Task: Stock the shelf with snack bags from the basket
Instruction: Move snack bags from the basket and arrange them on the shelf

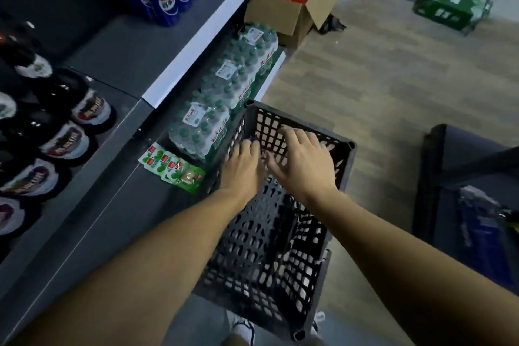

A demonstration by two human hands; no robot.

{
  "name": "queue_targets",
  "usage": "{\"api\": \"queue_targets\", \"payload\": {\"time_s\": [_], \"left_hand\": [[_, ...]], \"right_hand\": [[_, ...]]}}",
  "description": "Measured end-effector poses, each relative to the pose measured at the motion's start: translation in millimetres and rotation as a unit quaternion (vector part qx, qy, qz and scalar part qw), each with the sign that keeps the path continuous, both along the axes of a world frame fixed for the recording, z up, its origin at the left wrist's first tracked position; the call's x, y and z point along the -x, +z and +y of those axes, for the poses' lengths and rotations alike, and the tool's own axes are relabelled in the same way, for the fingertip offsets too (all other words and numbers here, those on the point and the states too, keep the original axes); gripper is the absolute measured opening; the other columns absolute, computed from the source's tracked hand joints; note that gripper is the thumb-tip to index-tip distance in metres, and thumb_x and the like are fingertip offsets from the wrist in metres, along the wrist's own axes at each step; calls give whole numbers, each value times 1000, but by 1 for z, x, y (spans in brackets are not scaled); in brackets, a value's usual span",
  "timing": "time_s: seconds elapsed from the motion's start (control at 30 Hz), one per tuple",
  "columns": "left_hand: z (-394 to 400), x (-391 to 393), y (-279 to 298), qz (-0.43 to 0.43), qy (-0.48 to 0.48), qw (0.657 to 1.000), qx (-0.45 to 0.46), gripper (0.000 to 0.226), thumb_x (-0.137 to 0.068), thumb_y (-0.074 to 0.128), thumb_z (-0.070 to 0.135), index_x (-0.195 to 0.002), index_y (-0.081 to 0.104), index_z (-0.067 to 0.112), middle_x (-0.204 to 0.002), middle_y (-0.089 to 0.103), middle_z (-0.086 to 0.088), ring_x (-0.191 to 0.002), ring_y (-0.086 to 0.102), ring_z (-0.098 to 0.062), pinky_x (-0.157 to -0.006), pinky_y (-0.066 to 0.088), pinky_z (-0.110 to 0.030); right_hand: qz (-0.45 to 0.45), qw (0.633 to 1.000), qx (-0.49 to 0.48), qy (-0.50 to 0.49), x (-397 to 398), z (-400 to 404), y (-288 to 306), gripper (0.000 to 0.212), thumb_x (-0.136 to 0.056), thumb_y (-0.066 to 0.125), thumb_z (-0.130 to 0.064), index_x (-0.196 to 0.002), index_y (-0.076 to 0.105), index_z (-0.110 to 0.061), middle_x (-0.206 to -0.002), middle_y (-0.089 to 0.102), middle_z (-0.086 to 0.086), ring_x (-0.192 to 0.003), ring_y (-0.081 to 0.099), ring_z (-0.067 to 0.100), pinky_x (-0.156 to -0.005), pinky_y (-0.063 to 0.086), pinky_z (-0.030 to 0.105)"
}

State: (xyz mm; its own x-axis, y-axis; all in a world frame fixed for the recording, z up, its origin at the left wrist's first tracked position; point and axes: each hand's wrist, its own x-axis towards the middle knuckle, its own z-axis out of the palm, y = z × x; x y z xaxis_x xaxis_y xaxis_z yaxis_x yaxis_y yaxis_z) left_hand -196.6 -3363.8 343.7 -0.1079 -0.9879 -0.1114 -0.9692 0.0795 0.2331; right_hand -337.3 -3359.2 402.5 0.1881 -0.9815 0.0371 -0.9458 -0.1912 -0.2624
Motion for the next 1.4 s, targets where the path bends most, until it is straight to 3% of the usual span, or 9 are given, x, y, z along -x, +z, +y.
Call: {"api": "queue_targets", "payload": {"time_s": [0.17,0.3,0.37,0.5,0.6,0.73,1.03,1.23,1.4], "left_hand": [[-37,11,-98,28,35,997,-56,38,-97,46,26,-131,39,11,-134,43,-8,-120,44,-27,-99,40,-41],[-67,14,-157,-53,42,995,-78,72,-80,72,19,-139,30,12,-143,36,-9,-131,36,-27,-104,35,-39],[-82,15,-174,-92,54,992,-71,79,-79,72,13,-144,27,9,-151,28,-14,-139,29,-29,-108,32,-40],[-103,18,-194,-129,78,988,-32,52,-98,40,8,-148,25,4,-152,32,-18,-136,34,-31,-105,33,-42],[-102,18,-199,-150,71,986,-19,47,-98,37,8,-144,34,2,-134,52,-15,-120,50,-28,-96,39,-37],[-97,17,-190,-160,47,983,-74,36,-95,45,4,-131,48,5,-130,50,-16,-119,47,-31,-99,37,-39],[-94,7,-76,8,42,991,-127,42,-92,62,29,-132,50,21,-127,58,-3,-118,55,-26,-99,37,-41],[-78,11,70,38,-36,992,-112,44,-92,62,30,-134,50,28,-127,55,2,-119,52,-24,-99,33,-42],[-60,4,209,92,-43,992,-79,38,-90,61,26,-128,55,27,-124,57,0,-112,57,-26,-92,46,-42]], "right_hand": [[-2,1000,-13,21,5,-34,-83,57,-94,42,-57,-136,48,-18,-129,57,2,-120,50,24,-95,45,40],[-1,999,-26,34,15,-53,-133,55,-93,47,-54,-134,49,-18,-125,59,1,-114,52,23,-91,47,39],[-1,999,-38,31,19,-60,-150,55,-92,48,-54,-134,49,-18,-125,59,1,-114,52,22,-90,48,39],[3,994,-113,15,22,-71,-171,57,-94,46,-54,-139,42,-20,-132,54,1,-123,48,23,-98,45,41],[13,983,-181,-8,24,-75,-182,56,-95,48,-51,-140,39,-19,-135,51,3,-126,45,26,-101,42,42],[6,978,-207,-20,23,-73,-183,59,-95,49,-47,-145,35,-19,-140,49,3,-128,43,26,-100,43,40],[-1,978,-203,-38,34,-57,-104,49,-94,50,-48,-136,42,-26,-133,51,-1,-122,46,23,-92,47,37],[10,990,-143,13,42,-43,28,62,-92,55,-47,-145,34,-24,-138,43,0,-128,40,26,-97,43,36],[5,998,-40,56,41,-37,151,74,-88,58,-54,-148,30,-21,-140,44,2,-124,44,26,-97,45,39]]}}
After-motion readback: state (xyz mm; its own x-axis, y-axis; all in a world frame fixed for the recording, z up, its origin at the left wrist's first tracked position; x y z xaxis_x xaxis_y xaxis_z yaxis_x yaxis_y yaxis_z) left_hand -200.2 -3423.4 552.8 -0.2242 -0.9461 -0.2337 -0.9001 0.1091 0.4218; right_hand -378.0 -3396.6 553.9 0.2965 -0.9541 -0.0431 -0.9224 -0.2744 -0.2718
